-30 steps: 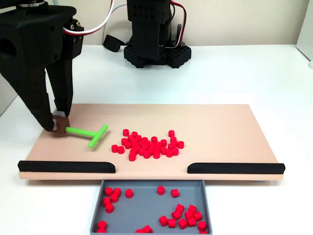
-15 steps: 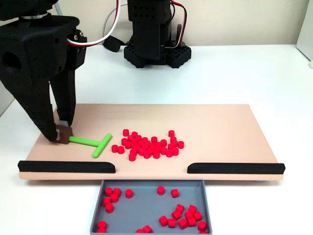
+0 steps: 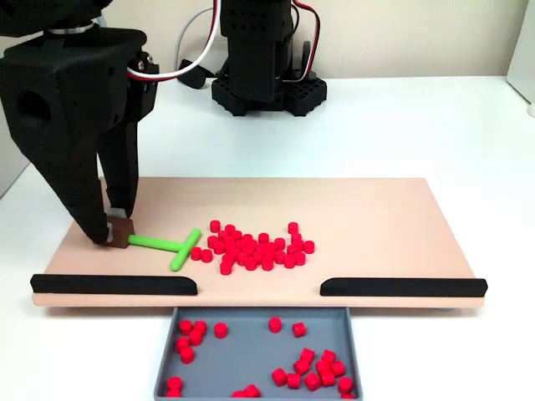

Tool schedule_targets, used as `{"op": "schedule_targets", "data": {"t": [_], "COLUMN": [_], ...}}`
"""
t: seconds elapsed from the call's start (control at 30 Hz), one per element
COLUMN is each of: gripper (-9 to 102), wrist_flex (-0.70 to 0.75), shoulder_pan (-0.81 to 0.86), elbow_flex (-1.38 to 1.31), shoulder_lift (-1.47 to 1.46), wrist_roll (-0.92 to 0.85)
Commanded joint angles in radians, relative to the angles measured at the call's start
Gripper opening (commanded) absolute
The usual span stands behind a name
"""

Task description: Push granules from right to the grey container

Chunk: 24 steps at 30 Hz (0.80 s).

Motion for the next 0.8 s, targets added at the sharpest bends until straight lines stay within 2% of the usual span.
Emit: {"op": "schedule_targets", "data": {"t": [0.0,0.77], "gripper": [0,0], "wrist_flex": [0.002,0.002], "shoulder_pan": [-0.012,-0.040], "elbow_flex": [-0.038,-0.051], "shoulder_lift": [0.017,0.021], "wrist_roll": [-0.281,-0.100]}}
